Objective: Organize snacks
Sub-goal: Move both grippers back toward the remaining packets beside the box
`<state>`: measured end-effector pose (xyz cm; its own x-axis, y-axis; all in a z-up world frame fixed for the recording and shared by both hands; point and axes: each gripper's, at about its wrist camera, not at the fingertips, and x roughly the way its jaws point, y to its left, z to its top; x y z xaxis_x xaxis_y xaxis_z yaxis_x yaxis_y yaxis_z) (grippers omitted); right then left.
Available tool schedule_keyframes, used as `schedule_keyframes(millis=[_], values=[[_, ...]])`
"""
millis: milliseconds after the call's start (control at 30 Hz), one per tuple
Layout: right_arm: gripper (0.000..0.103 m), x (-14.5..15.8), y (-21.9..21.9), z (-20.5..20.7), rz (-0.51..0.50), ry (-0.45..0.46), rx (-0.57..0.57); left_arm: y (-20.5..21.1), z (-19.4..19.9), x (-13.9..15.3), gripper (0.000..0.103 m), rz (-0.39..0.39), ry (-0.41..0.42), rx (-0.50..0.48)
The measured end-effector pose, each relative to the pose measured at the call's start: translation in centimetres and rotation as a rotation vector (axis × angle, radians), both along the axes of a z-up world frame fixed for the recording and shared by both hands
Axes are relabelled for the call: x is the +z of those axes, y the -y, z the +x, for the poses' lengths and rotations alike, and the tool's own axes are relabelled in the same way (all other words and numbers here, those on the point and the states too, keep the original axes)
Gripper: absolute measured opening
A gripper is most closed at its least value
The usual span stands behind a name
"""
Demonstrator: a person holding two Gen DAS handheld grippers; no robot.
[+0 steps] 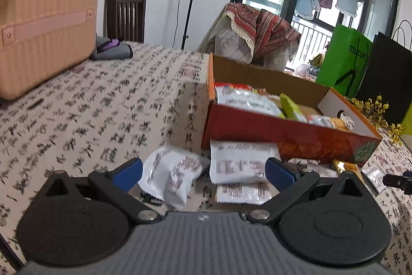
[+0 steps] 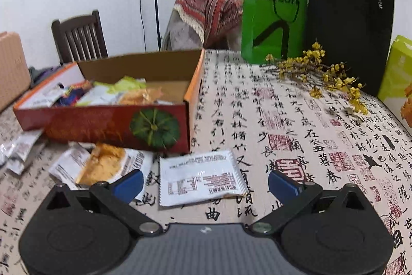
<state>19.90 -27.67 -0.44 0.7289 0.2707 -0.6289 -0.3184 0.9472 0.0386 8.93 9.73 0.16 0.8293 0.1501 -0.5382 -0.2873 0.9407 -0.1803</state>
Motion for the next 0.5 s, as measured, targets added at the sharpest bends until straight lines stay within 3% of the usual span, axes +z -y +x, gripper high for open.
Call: schedule_keyframes(millis=[233, 367, 500], values=[[0.103, -1.7, -1.8, 2.5, -0.101, -0.066, 0.007, 0.0, -0.1, -0.5, 0.103, -0.011, 0.014, -0.019], [0.103, -2.2, -1.6, 3.6, -0.044, -0.094, 0.016, 0.1, -0.1, -0.5, 0.103, -0.014, 0.018, -0.025], [0.103, -2.6, -1.4, 3.6, -0.026, -0.063, 0.023, -0.4, 0.0, -0.6, 0.103, -0.039, 0.016, -0.023]])
